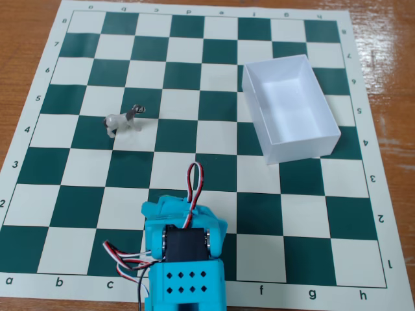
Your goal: Grab the toy horse and put it in the box.
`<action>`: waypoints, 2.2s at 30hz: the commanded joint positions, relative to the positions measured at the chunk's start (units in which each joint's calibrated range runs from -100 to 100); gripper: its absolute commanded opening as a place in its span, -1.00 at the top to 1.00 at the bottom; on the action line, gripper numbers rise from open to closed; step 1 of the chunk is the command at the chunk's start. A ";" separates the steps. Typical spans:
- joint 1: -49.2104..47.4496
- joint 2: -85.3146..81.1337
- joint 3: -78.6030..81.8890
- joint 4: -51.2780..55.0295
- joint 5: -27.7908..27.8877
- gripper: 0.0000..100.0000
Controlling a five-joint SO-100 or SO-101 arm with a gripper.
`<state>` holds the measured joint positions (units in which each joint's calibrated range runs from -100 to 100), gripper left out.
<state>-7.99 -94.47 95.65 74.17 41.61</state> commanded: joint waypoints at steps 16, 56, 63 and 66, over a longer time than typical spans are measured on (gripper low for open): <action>-8.87 37.65 -31.52 -0.58 -18.53 0.28; -15.72 106.86 -100.52 2.74 -33.13 0.28; -15.44 114.38 -107.53 3.32 -34.06 0.28; -15.29 117.03 -109.89 3.49 -34.16 0.28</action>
<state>-23.75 22.04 -10.52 77.15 7.57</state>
